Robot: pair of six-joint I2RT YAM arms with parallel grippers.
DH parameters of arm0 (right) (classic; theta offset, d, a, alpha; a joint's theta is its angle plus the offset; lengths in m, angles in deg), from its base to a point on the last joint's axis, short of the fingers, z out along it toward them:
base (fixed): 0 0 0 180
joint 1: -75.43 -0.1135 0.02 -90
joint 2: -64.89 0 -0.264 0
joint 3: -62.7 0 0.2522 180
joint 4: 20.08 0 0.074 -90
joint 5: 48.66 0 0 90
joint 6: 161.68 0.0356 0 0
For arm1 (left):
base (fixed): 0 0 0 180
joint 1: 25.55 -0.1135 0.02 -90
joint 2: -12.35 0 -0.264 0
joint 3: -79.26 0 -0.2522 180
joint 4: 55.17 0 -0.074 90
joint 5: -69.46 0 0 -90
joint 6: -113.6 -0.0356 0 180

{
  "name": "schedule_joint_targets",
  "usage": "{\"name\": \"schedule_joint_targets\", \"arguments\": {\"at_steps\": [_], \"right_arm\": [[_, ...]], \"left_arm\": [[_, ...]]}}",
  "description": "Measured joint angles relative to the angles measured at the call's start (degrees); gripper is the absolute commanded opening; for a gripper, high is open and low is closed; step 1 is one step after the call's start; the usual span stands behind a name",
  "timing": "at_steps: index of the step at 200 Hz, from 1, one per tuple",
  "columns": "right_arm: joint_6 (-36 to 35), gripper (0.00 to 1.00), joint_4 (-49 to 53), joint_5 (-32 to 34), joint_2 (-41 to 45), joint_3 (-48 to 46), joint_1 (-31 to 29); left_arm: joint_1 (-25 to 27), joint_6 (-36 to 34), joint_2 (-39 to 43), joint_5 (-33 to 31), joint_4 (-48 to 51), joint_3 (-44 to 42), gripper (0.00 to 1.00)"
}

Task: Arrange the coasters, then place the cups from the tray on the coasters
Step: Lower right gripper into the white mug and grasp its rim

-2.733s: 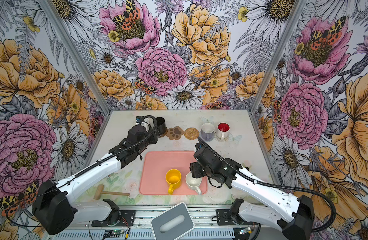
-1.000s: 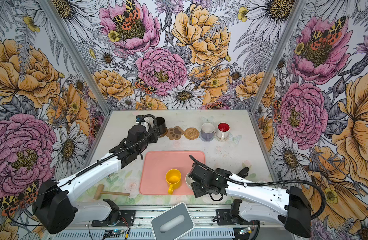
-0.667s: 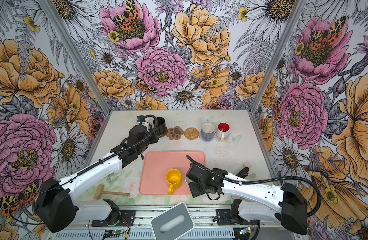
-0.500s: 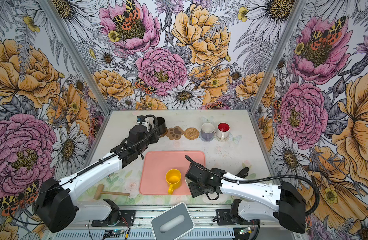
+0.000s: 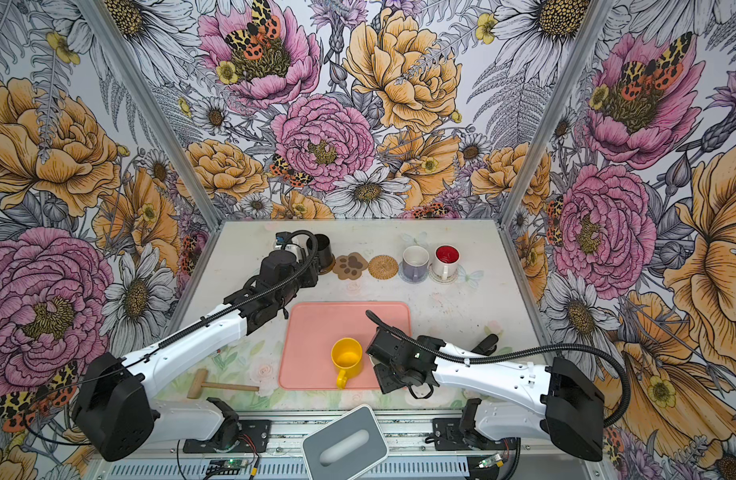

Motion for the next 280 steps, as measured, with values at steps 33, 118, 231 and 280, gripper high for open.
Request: {"name": "schedule_joint_targets", "arguments": {"at_steps": [33, 118, 231, 280], "right_arm": [[0.4, 0.5, -0.2, 0.0, -0.8, 0.0, -0.1], [0.3, 0.43, -0.4, 0.3, -1.4, 0.0, -0.1], [0.3, 0.26, -0.4, 2.4, -1.9, 0.0, -0.1], [0.2, 0.14, -0.3, 3.6, -2.5, 0.0, -0.1]], "left_arm": [[0.0, 0.0, 0.0, 0.0, 0.0, 0.0, 0.5], [0.0, -0.1, -0.2, 0.0, 0.0, 0.0, 0.5], [0.0, -0.2, -0.5, 0.0, 0.0, 0.0, 0.5], [0.0, -0.1, -0.7, 0.0, 0.0, 0.0, 0.5]]}}
